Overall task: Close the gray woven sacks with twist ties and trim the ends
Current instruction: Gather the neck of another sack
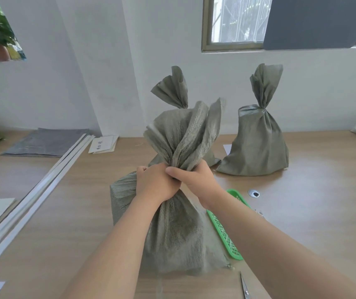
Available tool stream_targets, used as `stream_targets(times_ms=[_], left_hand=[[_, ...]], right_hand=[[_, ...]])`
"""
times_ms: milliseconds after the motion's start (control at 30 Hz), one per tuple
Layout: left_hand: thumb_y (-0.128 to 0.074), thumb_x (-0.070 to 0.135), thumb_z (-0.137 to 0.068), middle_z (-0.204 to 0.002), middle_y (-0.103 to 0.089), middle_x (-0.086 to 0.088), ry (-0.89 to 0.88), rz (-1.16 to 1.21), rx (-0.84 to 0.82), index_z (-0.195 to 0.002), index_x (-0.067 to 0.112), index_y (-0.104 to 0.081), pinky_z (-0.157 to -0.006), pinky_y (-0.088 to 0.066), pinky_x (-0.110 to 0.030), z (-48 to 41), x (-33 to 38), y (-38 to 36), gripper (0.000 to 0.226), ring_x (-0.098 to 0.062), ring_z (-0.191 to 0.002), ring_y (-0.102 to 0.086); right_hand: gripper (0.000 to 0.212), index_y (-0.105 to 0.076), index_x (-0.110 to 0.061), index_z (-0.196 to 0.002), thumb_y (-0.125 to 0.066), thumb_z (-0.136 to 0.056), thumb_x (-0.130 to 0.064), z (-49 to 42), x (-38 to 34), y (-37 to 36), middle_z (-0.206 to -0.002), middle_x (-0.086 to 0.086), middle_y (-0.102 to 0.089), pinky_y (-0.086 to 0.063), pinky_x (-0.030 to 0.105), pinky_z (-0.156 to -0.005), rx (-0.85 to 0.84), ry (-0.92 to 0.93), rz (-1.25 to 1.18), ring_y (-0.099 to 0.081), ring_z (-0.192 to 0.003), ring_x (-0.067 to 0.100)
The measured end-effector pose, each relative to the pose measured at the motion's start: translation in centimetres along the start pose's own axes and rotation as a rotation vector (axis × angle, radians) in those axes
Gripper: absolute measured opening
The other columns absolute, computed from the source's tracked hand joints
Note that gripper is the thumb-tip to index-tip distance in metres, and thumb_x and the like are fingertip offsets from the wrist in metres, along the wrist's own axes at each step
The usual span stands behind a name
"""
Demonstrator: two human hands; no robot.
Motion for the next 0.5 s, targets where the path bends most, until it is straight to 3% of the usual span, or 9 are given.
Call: stream_targets(times_ms=[133,233,333,433,500], left_hand=[[-0.041,0.037,-0.088,-0.079,-0.065,0.008,-0.033,-0.022,-0.013,-0.087,0.026,-0.065,-0.083,-0.029,-0.038,-0.7,1.0,-0.1,0.027,-0.02,-0.085,-0.059],[-0.046,0.037,-0.091,-0.072,-0.052,0.011,-0.073,-0.053,-0.002,-0.085,0.027,-0.058,-0.083,-0.028,-0.037,-0.7,2.2,0.2,0.017,-0.021,-0.081,-0.054],[-0.05,0.034,-0.089,-0.069,-0.05,0.012,-0.075,-0.025,0.016,-0.085,0.027,-0.059,-0.082,-0.027,-0.036,-0.7,3.1,0.3,0.012,-0.019,-0.073,-0.046],[-0.053,0.034,-0.087,-0.072,-0.054,0.011,-0.06,0.016,0.023,-0.085,0.026,-0.06,-0.082,-0.025,-0.036,-0.8,3.8,-0.2,0.011,-0.018,-0.072,-0.045],[-0.053,0.036,-0.086,-0.074,-0.057,0.01,-0.06,0.023,0.012,-0.085,0.025,-0.061,-0.082,-0.027,-0.037,-0.7,4.4,-1.1,0.014,-0.02,-0.074,-0.049]], right_hand=[[0.045,-0.067,-0.009,-0.12,-0.081,-0.077,-0.012,0.5,0.6,2.4,-0.115,0.002,-0.074,-0.055,0.025,-0.088,-0.02,-0.006,0.038,-0.069,-0.108,0.011],[0.046,-0.068,-0.01,-0.119,-0.08,-0.075,-0.019,1.3,0.3,4.7,-0.115,0.004,-0.074,-0.053,0.021,-0.079,-0.035,-0.026,0.065,-0.069,-0.104,0.01],[0.041,-0.068,-0.009,-0.117,-0.08,-0.078,-0.014,2.5,0.0,6.8,-0.112,0.004,-0.074,-0.052,0.018,-0.072,-0.041,-0.041,0.078,-0.068,-0.092,0.006],[0.034,-0.066,-0.009,-0.101,-0.082,-0.073,-0.02,3.2,0.6,9.0,-0.098,0.004,-0.073,-0.051,0.032,-0.073,-0.002,-0.07,0.137,-0.065,-0.084,0.015],[0.026,-0.066,-0.018,-0.093,-0.081,-0.073,-0.021,3.6,1.5,10.7,-0.101,0.006,-0.074,-0.051,0.034,-0.075,0.034,-0.096,0.163,-0.066,-0.083,0.016]])
Point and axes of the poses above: each hand's wrist, its own z-axis away from the middle knuckle, its own y-axis out of the back of the hand, x = y × z, the point moved 3 cm from there along -z, towards the middle knuckle
